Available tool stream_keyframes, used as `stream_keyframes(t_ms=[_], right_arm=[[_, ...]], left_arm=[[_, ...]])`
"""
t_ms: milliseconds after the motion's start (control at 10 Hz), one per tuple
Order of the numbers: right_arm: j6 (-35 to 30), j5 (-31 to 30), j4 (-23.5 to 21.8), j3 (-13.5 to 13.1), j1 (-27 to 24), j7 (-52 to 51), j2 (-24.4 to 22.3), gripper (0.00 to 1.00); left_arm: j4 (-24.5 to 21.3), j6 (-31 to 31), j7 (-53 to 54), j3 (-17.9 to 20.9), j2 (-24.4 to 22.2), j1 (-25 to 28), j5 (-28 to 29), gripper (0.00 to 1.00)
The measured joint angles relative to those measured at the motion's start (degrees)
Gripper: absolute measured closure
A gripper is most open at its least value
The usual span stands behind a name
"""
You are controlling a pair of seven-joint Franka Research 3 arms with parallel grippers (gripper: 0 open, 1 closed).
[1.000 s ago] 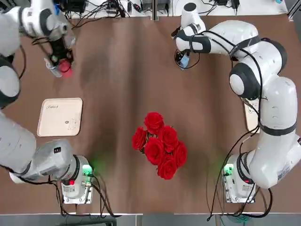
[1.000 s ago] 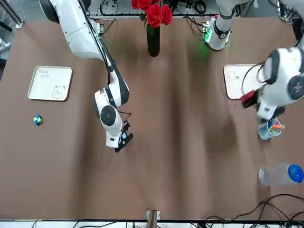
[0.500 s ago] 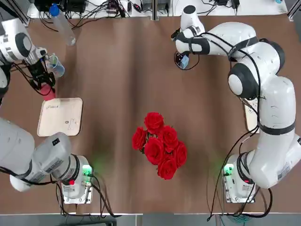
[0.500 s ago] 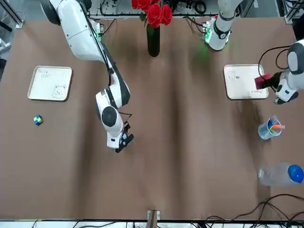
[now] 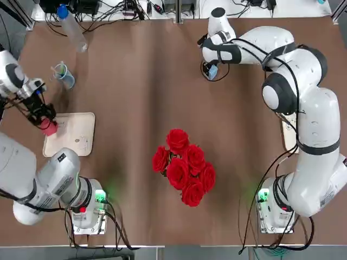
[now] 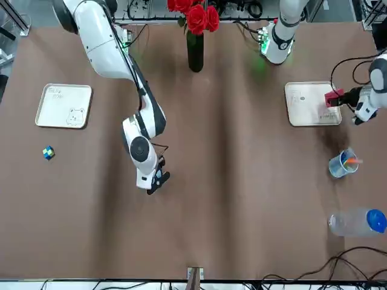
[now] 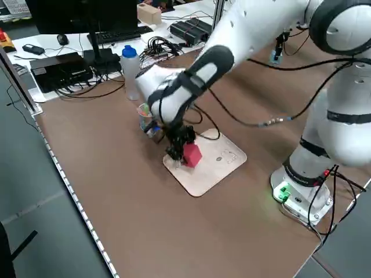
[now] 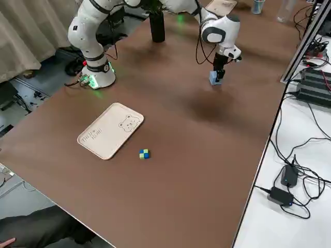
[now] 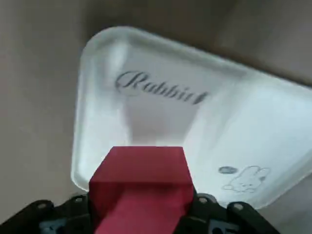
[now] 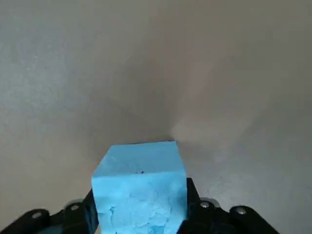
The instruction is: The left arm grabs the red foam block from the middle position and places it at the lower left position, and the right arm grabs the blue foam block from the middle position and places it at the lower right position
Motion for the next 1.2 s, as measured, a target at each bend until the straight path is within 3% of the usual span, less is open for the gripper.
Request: stream_keyframes(t_ms=[200, 300, 400, 600, 800, 1000, 1200], right_arm=[[0.0, 0.1, 0.8, -0.3, -0.5, 2.1, 0.0, 0.36], [-0.1, 0.2, 1.4, -0.3, -1.1, 4.3, 0.0, 0.43], [-0.1, 0.2, 1.7, -0.4, -1.7, 7.3, 0.0, 0.43], [-0.4, 0.2, 2.1, -0.4, -1.9, 11.0, -0.1, 0.47], [-4.3, 0.2, 3.7, -1.3, -3.4, 14.1, -0.6, 0.47], [-13.4, 0.0, 7.3, -3.0, -7.3, 14.4, -3.4, 0.47], [-21.0, -0.1, 9.5, -5.3, -11.8, 13.2, -9.5, 0.47]], left_arm=[[0.0, 1.9, 0.2, -2.2, 1.0, -0.2, 0.0, 0.37], [0.0, 2.6, -0.4, -4.2, 1.4, -0.6, 0.0, 0.32], [0.1, 2.9, -0.9, -6.0, 1.5, -1.1, 0.0, 0.26], [0.9, 2.3, -1.7, -8.5, 1.2, -1.4, 0.0, 0.00], [3.3, -2.1, -2.7, -10.7, -2.0, -1.3, -0.3, 0.00], [8.6, -9.1, -3.4, -15.2, -7.1, -1.2, -3.8, 0.00], [18.3, -17.8, -8.8, -20.9, -9.8, -1.4, -5.5, 0.00]])
